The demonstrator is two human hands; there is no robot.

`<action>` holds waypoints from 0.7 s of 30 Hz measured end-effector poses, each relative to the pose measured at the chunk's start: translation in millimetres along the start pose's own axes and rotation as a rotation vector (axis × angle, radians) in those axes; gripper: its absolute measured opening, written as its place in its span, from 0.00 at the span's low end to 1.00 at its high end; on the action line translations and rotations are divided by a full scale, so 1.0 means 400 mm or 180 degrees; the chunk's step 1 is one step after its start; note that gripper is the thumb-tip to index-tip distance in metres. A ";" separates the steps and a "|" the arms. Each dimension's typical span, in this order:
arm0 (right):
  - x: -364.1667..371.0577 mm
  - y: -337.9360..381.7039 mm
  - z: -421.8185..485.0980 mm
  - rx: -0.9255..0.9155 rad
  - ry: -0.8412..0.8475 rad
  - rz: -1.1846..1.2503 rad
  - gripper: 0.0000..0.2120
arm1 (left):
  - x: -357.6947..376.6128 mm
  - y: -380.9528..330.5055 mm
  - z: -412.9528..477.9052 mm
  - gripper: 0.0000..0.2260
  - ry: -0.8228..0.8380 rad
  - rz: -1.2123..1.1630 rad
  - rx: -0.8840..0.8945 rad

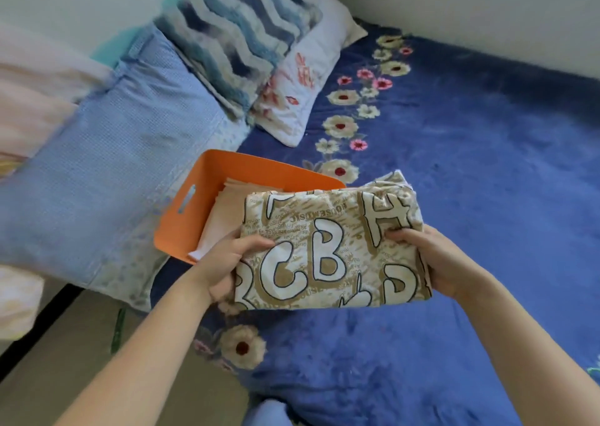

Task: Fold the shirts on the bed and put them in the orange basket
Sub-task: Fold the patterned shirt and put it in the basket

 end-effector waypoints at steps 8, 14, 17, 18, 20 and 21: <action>0.214 0.289 0.295 -0.0776 -0.0447 -0.2111 0.11 | -0.231 0.041 0.160 0.07 -0.0862 -0.0972 -0.0780; 0.327 0.239 0.455 -0.0217 -0.0229 -0.4677 0.18 | -0.138 0.246 0.226 0.10 -0.1133 -0.2012 -0.1990; 0.368 0.173 0.510 -0.0061 0.0053 -0.5542 0.19 | -0.096 0.312 0.241 0.12 -0.1048 -0.1975 -0.2361; 0.369 0.149 0.531 0.0021 0.0052 -0.5703 0.19 | -0.074 0.319 0.243 0.13 -0.1047 -0.2244 -0.2495; 0.359 0.109 0.573 0.0260 0.0030 -0.5889 0.20 | -0.076 0.336 0.238 0.13 -0.1461 -0.2053 -0.2658; 0.351 0.093 0.591 0.0405 0.0015 -0.5918 0.20 | -0.062 0.335 0.249 0.11 -0.1212 -0.1962 -0.2645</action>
Point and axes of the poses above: each hand's wrist, its own z-axis towards the middle knuckle, its own x-axis out of the palm, y = z × x, the point moved 7 cm from there along z, towards the middle knuckle, and after that the axes turned 10 degrees about y, right-handed, at the moved point
